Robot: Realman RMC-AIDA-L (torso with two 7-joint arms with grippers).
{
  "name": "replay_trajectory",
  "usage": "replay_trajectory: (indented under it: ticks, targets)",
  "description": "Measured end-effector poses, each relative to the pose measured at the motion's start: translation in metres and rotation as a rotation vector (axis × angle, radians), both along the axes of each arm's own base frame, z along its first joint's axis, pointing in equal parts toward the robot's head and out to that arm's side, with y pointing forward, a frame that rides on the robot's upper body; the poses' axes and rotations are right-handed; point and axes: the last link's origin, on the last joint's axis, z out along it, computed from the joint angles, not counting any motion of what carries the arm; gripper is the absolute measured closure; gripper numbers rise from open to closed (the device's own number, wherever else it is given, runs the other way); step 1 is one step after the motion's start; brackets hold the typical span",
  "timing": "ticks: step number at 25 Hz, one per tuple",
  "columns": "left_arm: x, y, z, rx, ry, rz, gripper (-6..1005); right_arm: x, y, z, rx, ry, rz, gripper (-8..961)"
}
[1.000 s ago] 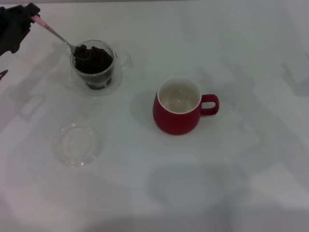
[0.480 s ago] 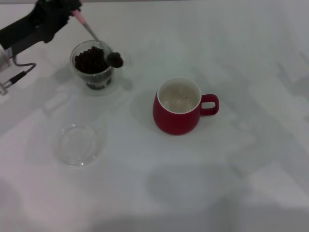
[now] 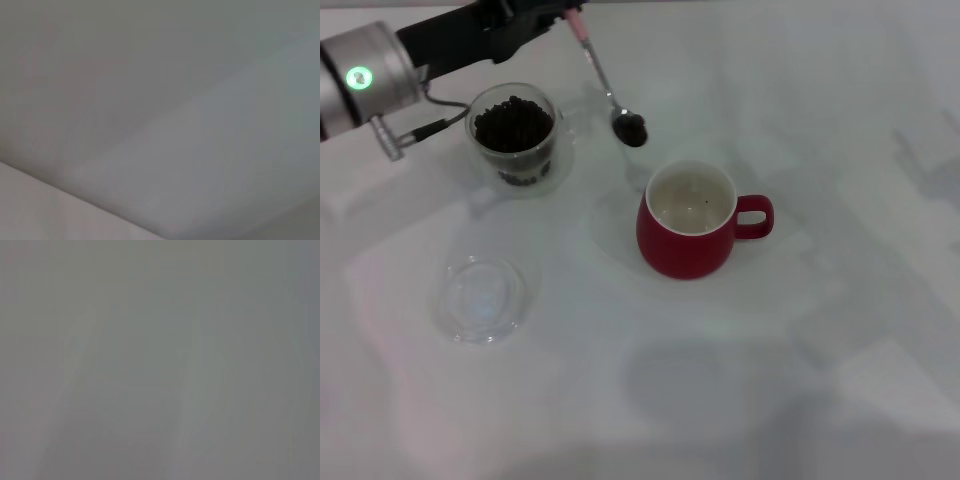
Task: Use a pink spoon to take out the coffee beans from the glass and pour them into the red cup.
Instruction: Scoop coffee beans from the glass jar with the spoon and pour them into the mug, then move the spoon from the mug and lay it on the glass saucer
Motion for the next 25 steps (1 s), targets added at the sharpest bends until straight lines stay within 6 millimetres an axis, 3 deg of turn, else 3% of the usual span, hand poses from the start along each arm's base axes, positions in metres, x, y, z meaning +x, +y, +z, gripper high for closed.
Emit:
replay_trajectory:
  ticks: [13,14,25]
  targets:
    - [0.043,0.019,-0.031,-0.003,0.251,-0.183,869,0.005,-0.006,-0.002,-0.014,-0.004,-0.024,226]
    - [0.058,0.023,-0.039,-0.009,0.307,-0.244,869,0.005,-0.006,-0.002,-0.015,-0.004,-0.026,226]
    - [0.100,0.015,-0.059,-0.018,0.468,-0.498,869,0.012,-0.011,-0.003,-0.016,-0.005,-0.061,226]
